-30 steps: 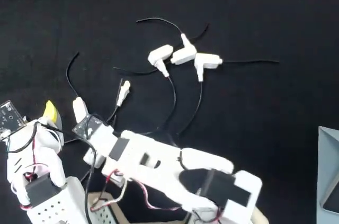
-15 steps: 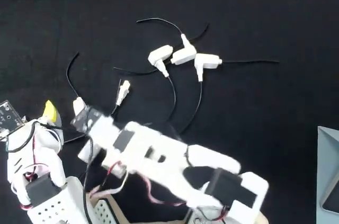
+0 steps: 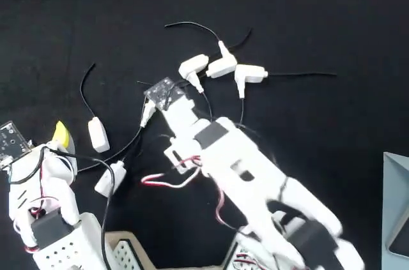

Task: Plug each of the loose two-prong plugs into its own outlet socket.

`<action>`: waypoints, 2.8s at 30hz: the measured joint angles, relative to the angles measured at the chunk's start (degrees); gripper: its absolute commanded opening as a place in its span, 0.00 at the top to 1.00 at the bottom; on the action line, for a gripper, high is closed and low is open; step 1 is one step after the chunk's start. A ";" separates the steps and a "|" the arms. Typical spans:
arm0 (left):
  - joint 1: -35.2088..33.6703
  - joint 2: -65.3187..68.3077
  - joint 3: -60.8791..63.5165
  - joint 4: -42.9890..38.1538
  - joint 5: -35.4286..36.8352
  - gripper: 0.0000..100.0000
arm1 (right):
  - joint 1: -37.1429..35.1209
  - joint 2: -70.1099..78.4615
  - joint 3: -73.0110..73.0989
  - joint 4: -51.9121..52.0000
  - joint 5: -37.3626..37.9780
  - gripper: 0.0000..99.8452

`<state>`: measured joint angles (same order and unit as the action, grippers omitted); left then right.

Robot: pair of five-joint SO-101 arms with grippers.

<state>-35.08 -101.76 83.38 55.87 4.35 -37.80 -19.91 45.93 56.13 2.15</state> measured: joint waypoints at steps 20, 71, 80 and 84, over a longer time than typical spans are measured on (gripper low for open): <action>27.08 -0.09 -6.33 0.00 0.00 0.75 | 3.87 -50.46 0.79 7.38 0.00 0.99; 50.55 -0.44 -5.71 1.58 -3.60 0.75 | -7.47 -56.70 30.59 -13.54 -1.49 0.99; 54.68 -2.37 -5.98 7.47 -8.88 0.75 | -8.18 -56.70 32.18 -13.54 0.26 0.99; 50.02 -2.29 -6.07 7.47 -9.05 0.75 | -7.12 -56.70 32.18 -13.54 0.53 0.99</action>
<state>14.95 -104.04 77.32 63.34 -4.70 -44.92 -76.62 78.11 42.59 2.68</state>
